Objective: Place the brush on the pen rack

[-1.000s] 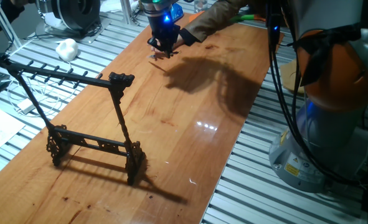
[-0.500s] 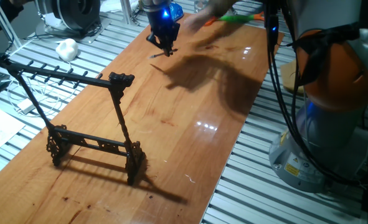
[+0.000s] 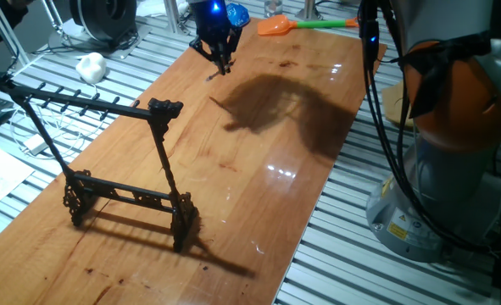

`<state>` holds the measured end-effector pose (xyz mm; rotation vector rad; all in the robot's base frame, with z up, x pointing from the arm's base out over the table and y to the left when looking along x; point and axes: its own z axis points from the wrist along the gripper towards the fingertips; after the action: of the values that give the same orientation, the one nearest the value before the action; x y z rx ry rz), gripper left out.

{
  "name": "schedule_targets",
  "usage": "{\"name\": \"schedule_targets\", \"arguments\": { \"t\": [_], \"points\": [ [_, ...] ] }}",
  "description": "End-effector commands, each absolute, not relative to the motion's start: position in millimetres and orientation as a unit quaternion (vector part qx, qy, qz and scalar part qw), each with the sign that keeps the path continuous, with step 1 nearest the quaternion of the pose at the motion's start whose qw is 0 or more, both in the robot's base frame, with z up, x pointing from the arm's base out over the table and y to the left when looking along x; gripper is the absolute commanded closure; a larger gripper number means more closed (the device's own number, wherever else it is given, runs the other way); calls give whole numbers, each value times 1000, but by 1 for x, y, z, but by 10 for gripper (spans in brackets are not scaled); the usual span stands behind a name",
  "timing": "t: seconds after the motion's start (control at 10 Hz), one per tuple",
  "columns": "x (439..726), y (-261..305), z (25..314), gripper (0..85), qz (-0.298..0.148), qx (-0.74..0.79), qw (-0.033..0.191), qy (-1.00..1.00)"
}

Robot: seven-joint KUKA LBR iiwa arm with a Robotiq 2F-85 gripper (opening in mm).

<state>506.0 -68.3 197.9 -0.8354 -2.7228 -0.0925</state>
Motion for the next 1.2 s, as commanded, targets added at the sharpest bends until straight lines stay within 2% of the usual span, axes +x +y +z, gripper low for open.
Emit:
{"name": "schedule_targets", "arguments": {
  "t": [0.0, 0.1, 0.3, 0.7, 1.1],
  "points": [
    [505, -34, 203, 850, -33, -316, 151, -936],
    [506, -23, 209, 850, -36, -331, 158, -930],
    [507, -3, 218, 850, -21, -363, 152, -919],
    [499, 20, 219, 850, -44, -431, 150, -889],
    [499, 29, 220, 850, -66, -457, 171, -871]
  ]
}}
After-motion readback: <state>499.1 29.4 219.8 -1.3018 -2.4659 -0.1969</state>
